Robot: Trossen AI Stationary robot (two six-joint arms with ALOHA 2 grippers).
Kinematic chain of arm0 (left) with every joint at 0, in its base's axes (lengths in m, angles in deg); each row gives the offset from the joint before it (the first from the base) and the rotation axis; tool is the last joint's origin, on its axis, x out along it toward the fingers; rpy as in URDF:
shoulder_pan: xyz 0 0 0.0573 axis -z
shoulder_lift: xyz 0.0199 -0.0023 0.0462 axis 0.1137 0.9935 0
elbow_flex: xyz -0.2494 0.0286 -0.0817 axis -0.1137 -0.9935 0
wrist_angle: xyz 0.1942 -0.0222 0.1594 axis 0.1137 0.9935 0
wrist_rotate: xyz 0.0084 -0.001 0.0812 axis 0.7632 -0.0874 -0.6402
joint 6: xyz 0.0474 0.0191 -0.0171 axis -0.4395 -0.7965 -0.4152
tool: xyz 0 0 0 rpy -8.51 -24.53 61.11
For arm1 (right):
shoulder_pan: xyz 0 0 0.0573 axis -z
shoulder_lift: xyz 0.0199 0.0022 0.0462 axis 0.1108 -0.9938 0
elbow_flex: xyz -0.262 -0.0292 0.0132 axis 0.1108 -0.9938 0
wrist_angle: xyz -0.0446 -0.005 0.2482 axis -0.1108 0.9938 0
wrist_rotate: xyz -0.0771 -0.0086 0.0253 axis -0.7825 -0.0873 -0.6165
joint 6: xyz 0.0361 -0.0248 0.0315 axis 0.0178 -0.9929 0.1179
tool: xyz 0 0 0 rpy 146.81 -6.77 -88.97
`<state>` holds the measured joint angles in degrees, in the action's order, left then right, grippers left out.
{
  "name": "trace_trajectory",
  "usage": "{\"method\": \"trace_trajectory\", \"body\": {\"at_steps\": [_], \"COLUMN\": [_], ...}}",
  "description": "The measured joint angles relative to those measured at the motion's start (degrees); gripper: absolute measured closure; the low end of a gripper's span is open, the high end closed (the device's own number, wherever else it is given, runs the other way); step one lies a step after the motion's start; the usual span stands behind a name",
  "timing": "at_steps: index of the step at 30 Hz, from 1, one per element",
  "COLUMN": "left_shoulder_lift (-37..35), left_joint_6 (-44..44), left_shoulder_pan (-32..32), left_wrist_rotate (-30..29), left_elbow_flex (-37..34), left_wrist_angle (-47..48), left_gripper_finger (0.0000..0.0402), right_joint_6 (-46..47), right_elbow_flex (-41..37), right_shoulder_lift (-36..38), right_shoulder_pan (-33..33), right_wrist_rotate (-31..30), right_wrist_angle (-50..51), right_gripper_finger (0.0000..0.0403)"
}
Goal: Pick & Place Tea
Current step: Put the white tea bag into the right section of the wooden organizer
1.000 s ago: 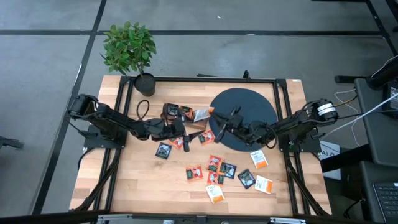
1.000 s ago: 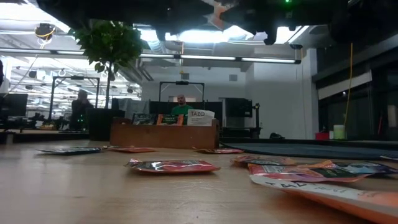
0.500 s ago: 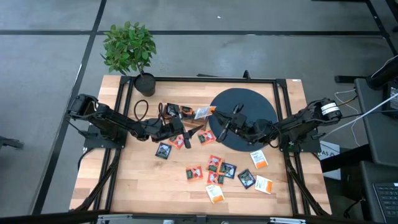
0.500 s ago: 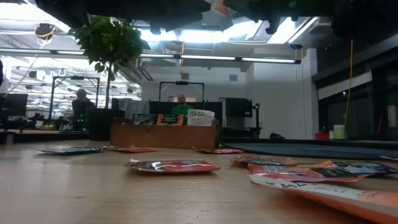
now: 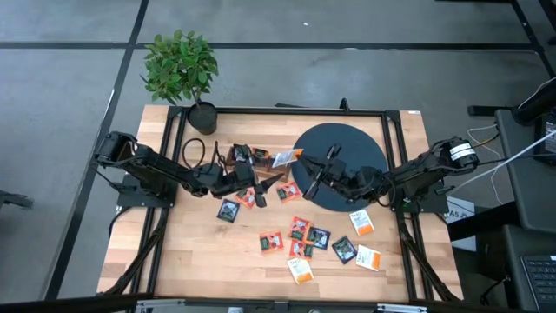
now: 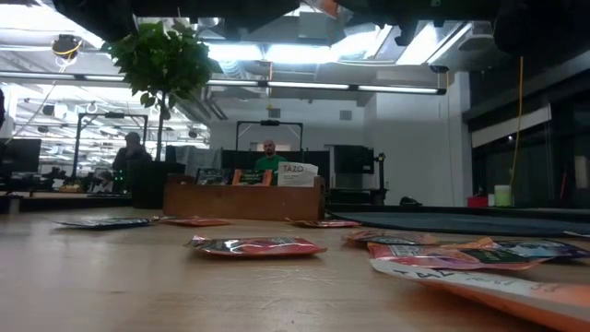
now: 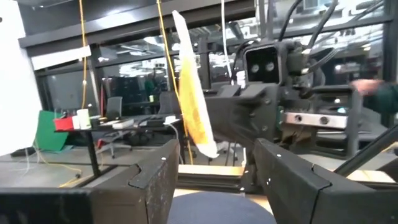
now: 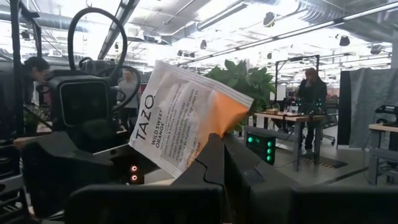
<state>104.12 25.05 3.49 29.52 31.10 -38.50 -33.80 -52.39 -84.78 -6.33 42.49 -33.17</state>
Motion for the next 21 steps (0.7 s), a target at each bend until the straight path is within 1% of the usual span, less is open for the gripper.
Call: {"method": "trace_trajectory", "body": {"at_steps": [3,12,21], "left_shoulder_lift": [0.0,0.0,0.0], "left_joint_6": [0.0,0.0,-1.4], "left_shoulder_pan": [0.0,0.0,0.0], "left_wrist_rotate": [0.3,0.3,-0.3], "left_elbow_flex": [0.0,0.0,0.0], "left_wrist_angle": [0.0,-1.4,-2.0], "left_gripper_finger": [0.021,0.0281,0.0316], "right_joint_6": [0.0,-0.1,-0.1], "right_elbow_flex": [0.0,0.0,0.0], "right_shoulder_lift": [0.0,0.0,0.0], "right_shoulder_pan": [0.0,0.0,0.0], "right_wrist_rotate": [0.0,0.0,0.4], "right_wrist_angle": [0.0,0.0,0.0], "right_gripper_finger": [0.0403,0.0403,0.0403]}}
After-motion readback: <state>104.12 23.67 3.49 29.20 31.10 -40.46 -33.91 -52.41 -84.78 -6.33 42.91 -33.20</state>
